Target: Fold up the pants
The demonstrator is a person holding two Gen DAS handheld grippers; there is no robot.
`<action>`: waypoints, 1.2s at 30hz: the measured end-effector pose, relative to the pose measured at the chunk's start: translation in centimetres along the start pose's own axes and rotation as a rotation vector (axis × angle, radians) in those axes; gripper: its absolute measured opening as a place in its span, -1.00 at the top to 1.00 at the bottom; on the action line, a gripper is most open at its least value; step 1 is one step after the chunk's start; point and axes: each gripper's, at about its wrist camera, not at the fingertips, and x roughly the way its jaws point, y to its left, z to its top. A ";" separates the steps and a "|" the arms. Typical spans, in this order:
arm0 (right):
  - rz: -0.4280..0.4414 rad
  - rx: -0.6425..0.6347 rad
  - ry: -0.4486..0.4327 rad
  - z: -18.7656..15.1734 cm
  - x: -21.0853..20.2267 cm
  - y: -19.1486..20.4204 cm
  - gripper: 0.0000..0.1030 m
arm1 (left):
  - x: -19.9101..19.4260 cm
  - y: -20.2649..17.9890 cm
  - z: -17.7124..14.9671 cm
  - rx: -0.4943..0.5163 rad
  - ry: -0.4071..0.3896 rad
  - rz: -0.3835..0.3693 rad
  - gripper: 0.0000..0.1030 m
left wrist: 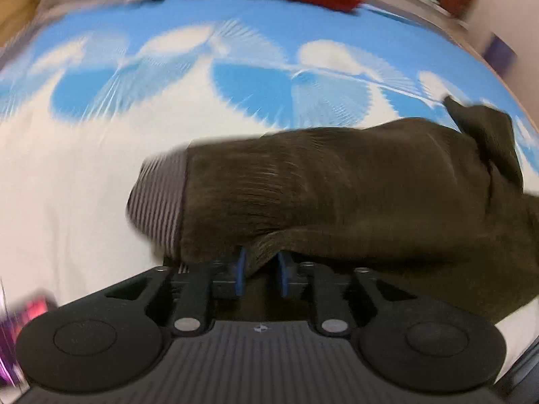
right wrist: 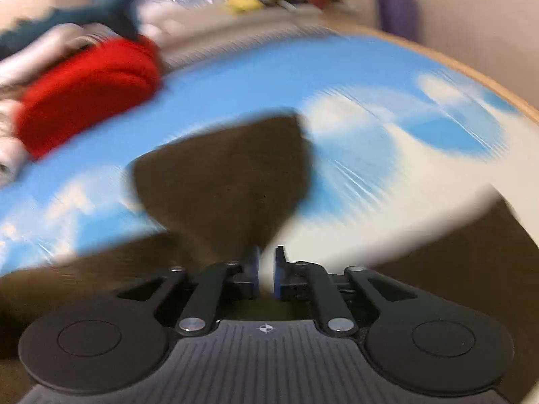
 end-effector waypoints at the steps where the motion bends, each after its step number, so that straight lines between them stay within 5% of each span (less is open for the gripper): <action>1: -0.023 0.025 0.000 -0.6 -0.8 -1.1 0.20 | -0.6 0.3 -0.2 -0.034 -0.011 0.009 0.06; 4: 0.026 0.124 -0.072 -0.2 -3.5 -2.3 -0.25 | -2.9 0.4 -0.7 -0.114 -0.132 0.047 -0.76; 5: 0.054 0.135 -0.097 0.4 -4.0 -1.7 -0.31 | -3.7 0.1 -0.8 -0.155 -0.180 0.065 -0.85; 11: 0.172 0.082 -0.207 0.9 -5.3 6.0 -0.48 | -4.3 -1.8 -1.5 -0.291 -0.332 0.031 -0.85; 14: 0.231 0.139 -0.212 -0.4 -5.0 8.8 -0.54 | -2.6 -2.5 -2.0 -0.296 -0.282 0.060 -0.85; 19: 0.153 0.109 -0.232 -2.8 -4.0 11.4 -0.57 | -1.6 -3.1 -2.4 -0.253 -0.218 0.129 -0.85; 25: 0.062 -0.039 -0.271 -3.6 -2.3 12.0 -0.57 | -1.5 -2.0 -2.4 -0.358 -0.177 0.096 -0.85; 36: -0.069 -0.221 -0.315 -2.3 1.7 13.4 -0.57 | -1.5 -0.8 -1.2 -0.434 -0.175 0.225 -0.85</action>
